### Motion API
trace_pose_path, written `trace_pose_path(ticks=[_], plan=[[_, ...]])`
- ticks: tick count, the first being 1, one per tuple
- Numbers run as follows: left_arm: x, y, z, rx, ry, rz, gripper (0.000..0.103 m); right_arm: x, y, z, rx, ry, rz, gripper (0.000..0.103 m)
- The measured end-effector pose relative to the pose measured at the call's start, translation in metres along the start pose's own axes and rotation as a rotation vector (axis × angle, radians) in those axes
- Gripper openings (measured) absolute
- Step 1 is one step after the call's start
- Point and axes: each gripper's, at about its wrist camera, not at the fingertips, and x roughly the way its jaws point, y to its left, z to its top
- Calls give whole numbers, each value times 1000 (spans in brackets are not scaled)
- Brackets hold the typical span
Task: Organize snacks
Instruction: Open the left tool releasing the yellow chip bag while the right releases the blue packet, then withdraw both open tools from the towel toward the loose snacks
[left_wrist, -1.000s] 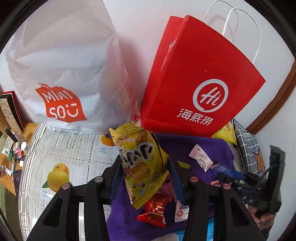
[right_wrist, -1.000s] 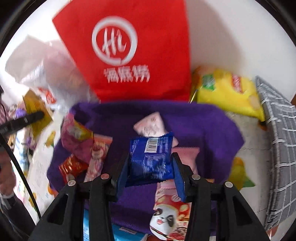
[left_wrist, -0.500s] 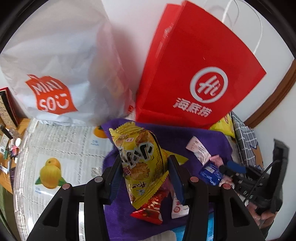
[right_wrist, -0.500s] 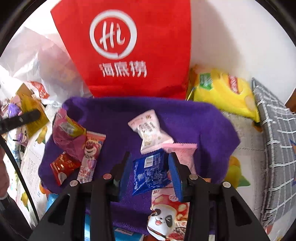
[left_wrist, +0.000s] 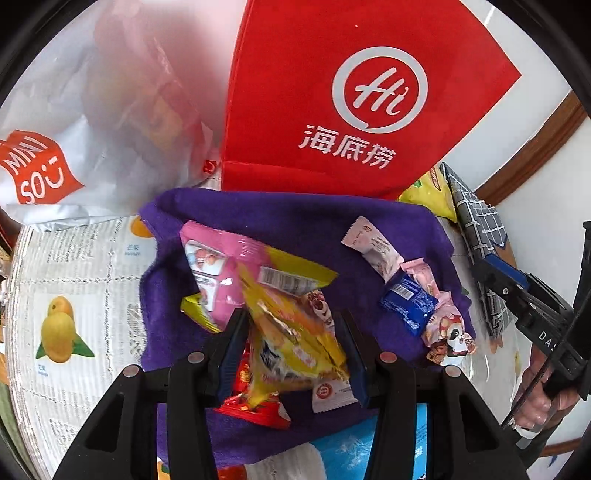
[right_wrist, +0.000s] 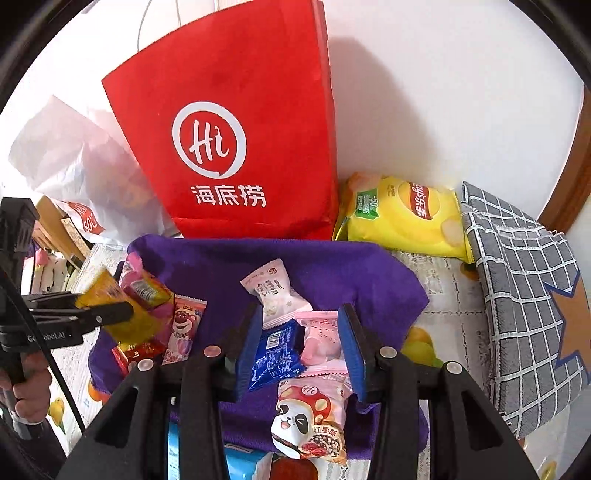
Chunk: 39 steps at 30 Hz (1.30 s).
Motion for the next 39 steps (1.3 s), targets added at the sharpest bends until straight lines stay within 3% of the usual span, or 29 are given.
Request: trace_pose_path(ticks=[4,7,10,17,23,26,29,33,36,39], plan=[[1,-4,-1,9,13,-8,48,-8,6,0,-8,-20,-2,49],[-5,-6,1,11,-11,-10,59,-16,12,0,-21,-41,-6,55],[-15,-10,1,26,-51,-3,62,-29,19,0,-31,-87,-24,61],[-40,-13,0,36,-113,-8,63,-60,22,-12,19,-176,-103,62],[-62,-23,-4,48,-163,-24,63,-78,19,-50,34,-81,-93,62],[-72,-29,-8,51,-163,-11,63,-82,18,-80,57,-31,-82,71],[-90,-35,-13,64,-185,-26,63,-83,19,-112,90,15,-42,71],[-111,-38,-25,63,-222,-48,72,-78,30,-149,76,76,1,72],[-116,-37,-38,59,-208,-80,72,-70,39,-170,60,105,18,72],[-119,-35,-53,62,-204,-61,72,-58,46,-186,65,131,56,72]])
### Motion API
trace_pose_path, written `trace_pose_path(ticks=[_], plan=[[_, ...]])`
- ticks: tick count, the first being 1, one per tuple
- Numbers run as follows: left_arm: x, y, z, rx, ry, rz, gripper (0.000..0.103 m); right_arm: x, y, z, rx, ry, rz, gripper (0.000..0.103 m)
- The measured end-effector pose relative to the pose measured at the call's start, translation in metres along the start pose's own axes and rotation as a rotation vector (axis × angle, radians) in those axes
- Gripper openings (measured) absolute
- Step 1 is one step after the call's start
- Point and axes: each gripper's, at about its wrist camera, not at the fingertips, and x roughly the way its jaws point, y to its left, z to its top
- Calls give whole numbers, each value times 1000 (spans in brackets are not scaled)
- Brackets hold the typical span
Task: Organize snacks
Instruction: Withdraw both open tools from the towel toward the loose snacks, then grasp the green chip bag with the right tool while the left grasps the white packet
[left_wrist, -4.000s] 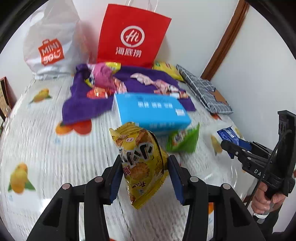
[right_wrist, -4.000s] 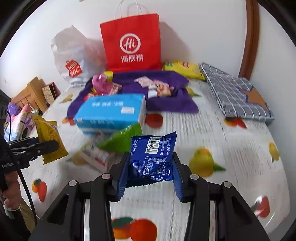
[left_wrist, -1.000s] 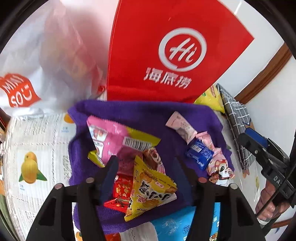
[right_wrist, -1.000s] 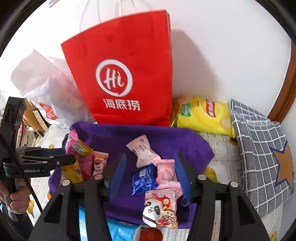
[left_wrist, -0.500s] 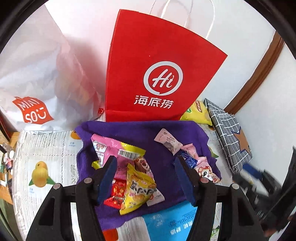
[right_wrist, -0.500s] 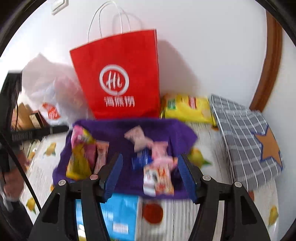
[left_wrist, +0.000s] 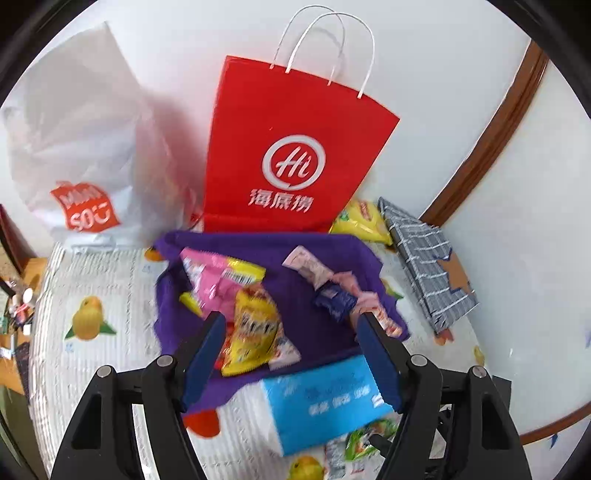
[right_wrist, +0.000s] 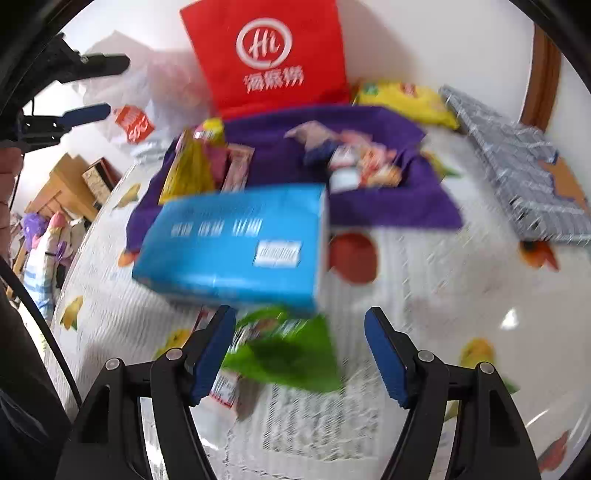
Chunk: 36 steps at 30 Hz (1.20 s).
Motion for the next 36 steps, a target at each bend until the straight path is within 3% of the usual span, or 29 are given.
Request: trace_pose_path(ticks=[8,16,20,28,36], plan=[[-12,15,-46,-15,13,35,72,25,11,-10,-30,-6,15,73],[-2,15,-95,11,73,75,72,5,5,-20,-37,-21,48,52],[9,11,-121,9,114,68,72,-13,-4,-29,-19,-55,48,51],[39,-1,-169,-8,223,57,72,-41,-42,-50,36,-114,9,51],[51,-20,-191,1,240,22,72,-43,-80,-62,75,-132,-82,51]])
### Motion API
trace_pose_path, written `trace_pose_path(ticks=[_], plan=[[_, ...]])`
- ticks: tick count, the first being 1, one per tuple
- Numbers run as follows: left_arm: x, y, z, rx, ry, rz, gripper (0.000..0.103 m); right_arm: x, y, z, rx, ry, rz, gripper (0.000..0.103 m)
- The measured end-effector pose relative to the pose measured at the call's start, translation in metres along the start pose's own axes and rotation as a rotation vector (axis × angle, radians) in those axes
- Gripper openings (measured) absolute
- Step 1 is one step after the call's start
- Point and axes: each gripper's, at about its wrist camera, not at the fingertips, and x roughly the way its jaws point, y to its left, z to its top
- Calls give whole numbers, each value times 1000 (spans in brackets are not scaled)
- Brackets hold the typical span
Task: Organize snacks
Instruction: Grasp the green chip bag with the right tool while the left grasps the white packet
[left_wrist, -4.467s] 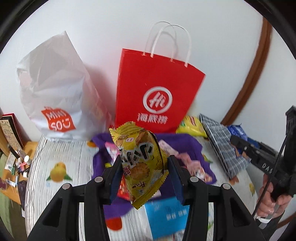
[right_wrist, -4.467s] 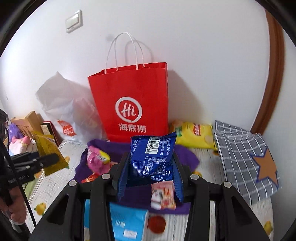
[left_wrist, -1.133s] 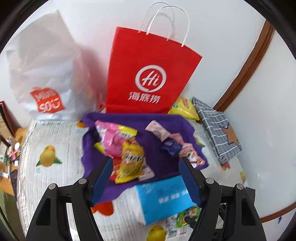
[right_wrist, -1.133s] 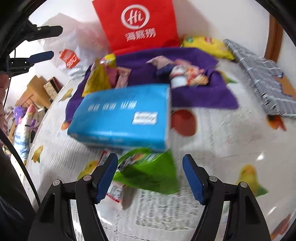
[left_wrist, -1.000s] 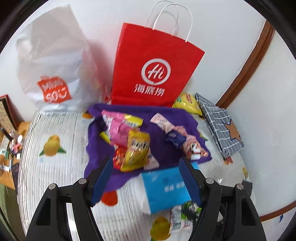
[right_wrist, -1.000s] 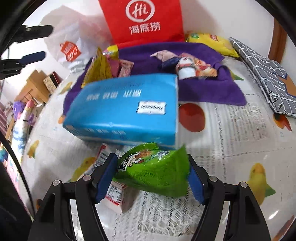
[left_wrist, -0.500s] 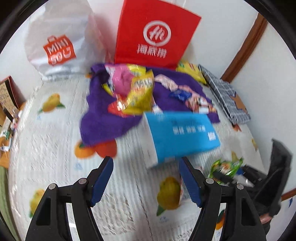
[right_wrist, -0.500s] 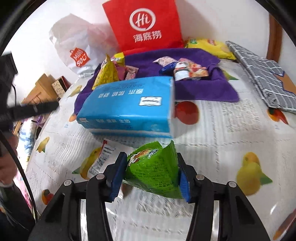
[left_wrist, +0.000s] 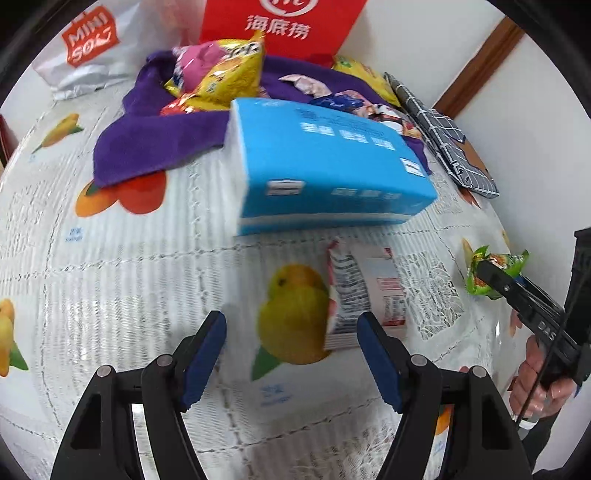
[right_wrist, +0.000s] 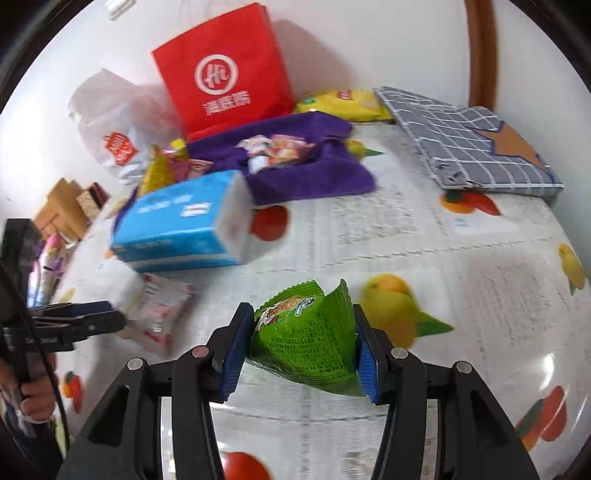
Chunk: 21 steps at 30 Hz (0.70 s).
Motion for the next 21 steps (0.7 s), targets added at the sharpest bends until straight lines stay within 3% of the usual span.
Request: trace_pose_path(ticks=[9,14,17,18,19,21], plan=[[15,-30,7,15,11,-42,82,4,-24,-7,56,-5,38,51],[25,-49,12,6,-33,7,81,7,-26,-11,62,-3,41,51],[31,-66,8,91,-63,144,72,8,-23,-10,55,-3,35,52],[31,-69,5,119,-75,188,62,9,-21,-9,54,-2,38,52],[30,-68,3,134,-84,209,57,10,-19,-8,51,-1,43,52],[24,-60,1,134,-91,183,56,12,-13,-6,38,1,54,51]])
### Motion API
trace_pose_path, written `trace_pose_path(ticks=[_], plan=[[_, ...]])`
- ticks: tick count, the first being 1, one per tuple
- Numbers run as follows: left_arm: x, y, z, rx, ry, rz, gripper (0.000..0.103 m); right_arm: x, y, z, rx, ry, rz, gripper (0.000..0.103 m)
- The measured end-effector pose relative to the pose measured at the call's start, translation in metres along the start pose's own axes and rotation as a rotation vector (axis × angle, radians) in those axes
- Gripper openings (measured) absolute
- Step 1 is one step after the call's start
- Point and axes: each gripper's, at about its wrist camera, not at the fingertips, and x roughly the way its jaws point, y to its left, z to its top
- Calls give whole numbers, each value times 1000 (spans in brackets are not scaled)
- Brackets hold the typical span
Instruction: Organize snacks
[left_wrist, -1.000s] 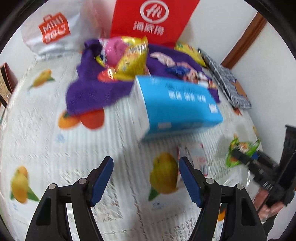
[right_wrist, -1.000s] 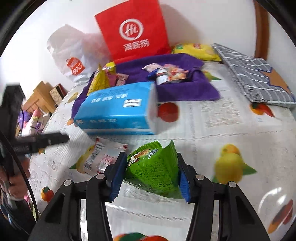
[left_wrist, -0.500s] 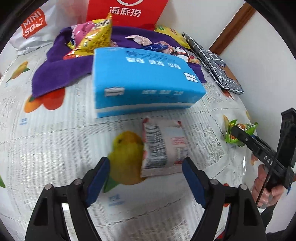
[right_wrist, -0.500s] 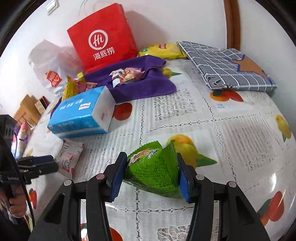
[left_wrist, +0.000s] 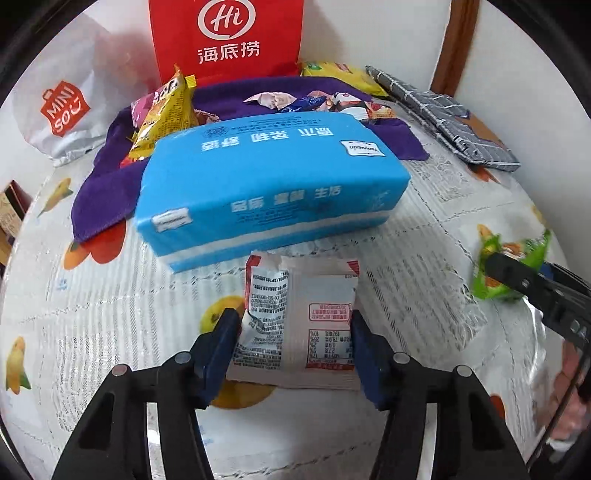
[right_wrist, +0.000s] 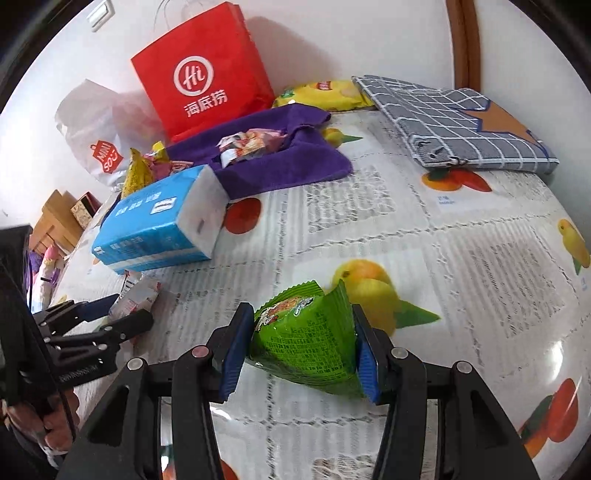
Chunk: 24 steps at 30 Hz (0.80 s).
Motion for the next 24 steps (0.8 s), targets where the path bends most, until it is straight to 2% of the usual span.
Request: trace_pose_path(ticks=[4,7,10,13,16,24], plan=[[-8,32,-4,-68,-1,29,53,9,19,8,-50,-2,20,51],[-11,56,-8,-106,-5,74,53,20,35,16,-84,0,33,51],[-11,73,-10,-133,-15,86,55,31,47,19,-120,9,27,52],[-9,74,-10,-129,-33,110,56,40,51,18,-144,26,16,54],[-8,67,-12,-101,-67,137,58,43,49,14,-143,7,19,56],[-9,67,-15,-94,-115,133,60,41,47,11,-139,-11,13,59]])
